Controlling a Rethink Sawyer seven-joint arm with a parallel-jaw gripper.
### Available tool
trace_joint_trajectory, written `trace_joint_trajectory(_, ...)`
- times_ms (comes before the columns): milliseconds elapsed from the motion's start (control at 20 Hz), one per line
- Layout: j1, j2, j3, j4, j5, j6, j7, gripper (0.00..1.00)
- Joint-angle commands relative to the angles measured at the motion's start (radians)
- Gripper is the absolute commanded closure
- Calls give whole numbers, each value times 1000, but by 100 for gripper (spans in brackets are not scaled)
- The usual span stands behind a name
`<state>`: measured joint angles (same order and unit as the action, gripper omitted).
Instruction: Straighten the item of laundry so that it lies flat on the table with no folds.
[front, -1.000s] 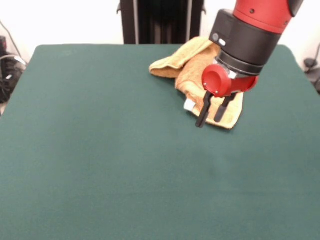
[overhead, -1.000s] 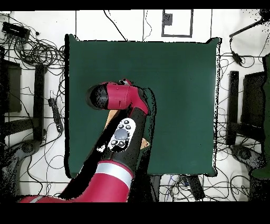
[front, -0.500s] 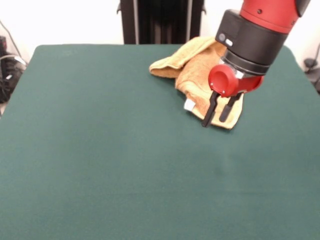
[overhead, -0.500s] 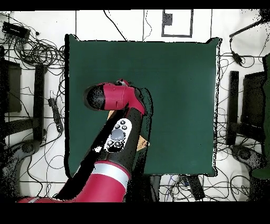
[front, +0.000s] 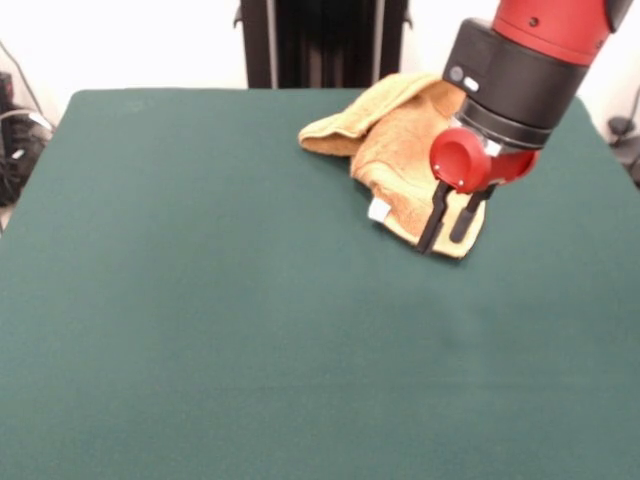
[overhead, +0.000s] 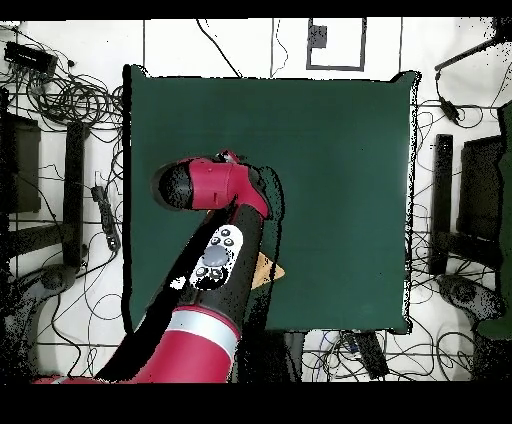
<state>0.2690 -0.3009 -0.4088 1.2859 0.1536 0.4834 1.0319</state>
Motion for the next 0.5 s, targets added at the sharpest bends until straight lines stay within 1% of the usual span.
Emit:
trace_joint_trajectory(50,47,55,61,80,23,-24,327,0)
trace_joint_trajectory(250,63,56,47,98,32,-49,372,0)
trace_joint_trajectory(500,49,31,79,153,45,-114,393,0)
